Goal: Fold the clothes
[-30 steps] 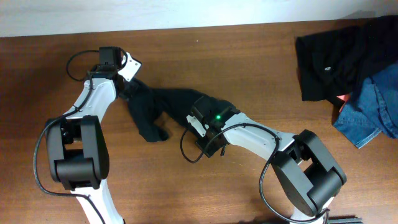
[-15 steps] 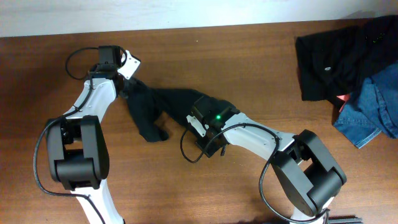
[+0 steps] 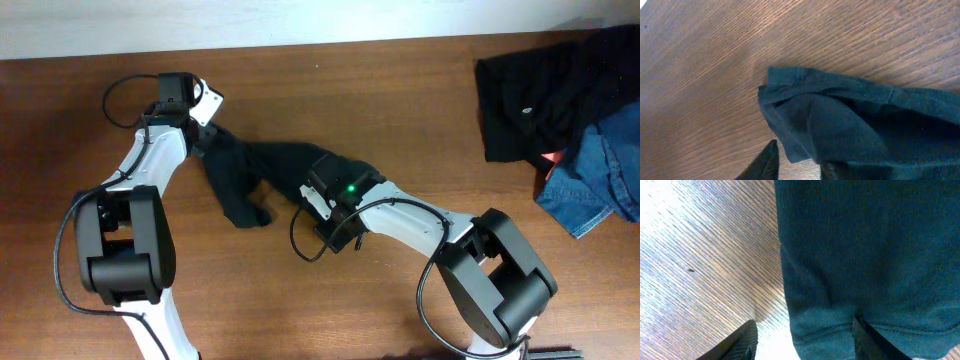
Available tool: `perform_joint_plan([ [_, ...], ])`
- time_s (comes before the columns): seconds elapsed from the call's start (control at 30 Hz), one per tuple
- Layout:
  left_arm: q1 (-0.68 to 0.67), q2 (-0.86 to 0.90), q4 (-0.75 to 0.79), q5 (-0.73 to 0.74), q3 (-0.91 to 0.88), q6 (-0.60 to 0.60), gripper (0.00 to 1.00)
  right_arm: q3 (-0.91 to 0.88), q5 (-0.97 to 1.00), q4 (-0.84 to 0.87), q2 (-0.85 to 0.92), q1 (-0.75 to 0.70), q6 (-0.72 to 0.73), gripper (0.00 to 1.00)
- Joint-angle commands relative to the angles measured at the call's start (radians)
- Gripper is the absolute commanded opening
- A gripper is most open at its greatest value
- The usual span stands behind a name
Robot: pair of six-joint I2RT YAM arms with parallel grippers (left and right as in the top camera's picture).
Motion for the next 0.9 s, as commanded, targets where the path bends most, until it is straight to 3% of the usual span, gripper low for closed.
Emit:
perform_joint_plan([
  [0.0, 0.008, 0.022, 0.004, 0.016, 0.016, -0.006, 0.32, -0.011, -0.003, 0.0, 0.019, 0.005, 0.002, 0.55],
  [0.47, 0.01, 0.056, 0.01, 0.005, 0.016, -0.006, 0.31, -0.011, -0.002, 0.0, 0.019, 0.005, 0.002, 0.55],
  [0.73, 0.01, 0.056, 0.013, -0.088, 0.016, -0.006, 0.03, -0.011, -0.006, 0.0, 0.019, 0.005, 0.002, 0.53],
  [0.87, 0.005, 0.047, 0.013, -0.088, 0.019, -0.006, 0.01, -0.011, -0.005, 0.004, 0.019, 0.005, 0.002, 0.46],
])
